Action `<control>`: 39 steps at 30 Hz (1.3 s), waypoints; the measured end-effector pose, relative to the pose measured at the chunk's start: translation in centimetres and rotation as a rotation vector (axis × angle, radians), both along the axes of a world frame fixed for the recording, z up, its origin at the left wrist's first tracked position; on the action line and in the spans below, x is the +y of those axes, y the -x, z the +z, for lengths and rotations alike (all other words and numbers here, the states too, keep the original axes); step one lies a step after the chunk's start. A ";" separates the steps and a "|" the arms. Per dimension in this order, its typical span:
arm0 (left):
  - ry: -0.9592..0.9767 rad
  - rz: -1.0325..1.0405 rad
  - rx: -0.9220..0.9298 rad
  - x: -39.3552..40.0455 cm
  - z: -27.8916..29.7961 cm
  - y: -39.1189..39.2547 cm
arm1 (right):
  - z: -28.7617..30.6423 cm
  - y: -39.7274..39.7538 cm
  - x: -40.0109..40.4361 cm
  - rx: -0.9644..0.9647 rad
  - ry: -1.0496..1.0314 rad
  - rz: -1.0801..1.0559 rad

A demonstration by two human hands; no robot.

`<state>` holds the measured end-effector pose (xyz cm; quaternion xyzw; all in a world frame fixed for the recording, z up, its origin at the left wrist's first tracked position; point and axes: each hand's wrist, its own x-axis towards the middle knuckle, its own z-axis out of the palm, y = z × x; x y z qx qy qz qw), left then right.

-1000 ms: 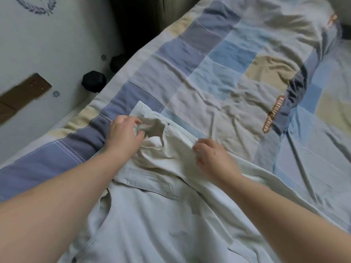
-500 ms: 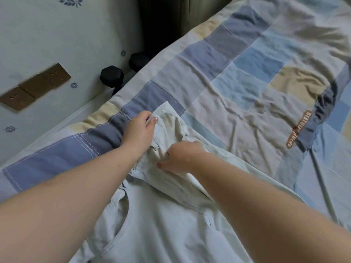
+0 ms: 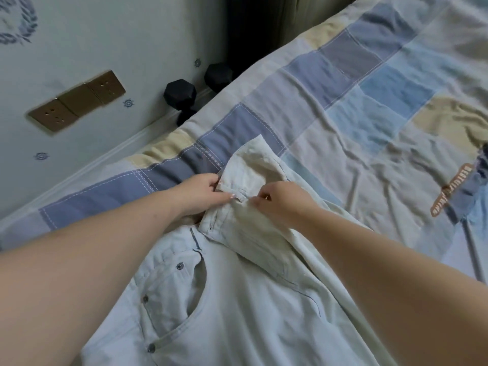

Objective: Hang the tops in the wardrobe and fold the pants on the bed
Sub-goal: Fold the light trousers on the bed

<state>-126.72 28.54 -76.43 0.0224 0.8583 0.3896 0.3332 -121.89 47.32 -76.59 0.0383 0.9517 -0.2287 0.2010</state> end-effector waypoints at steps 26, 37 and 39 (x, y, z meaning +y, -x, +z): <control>0.080 0.230 0.003 -19.3 8.3 -15.4 | 6.0 -24.2 -15.0 0.309 0.286 -0.022; -0.086 0.853 -0.102 -21.5 5.8 -19.5 | 5.1 -30.2 -16.2 0.062 0.206 0.127; -0.128 0.888 -0.089 -20.7 5.6 -19.9 | 5.0 -32.1 -14.6 0.069 0.298 -0.054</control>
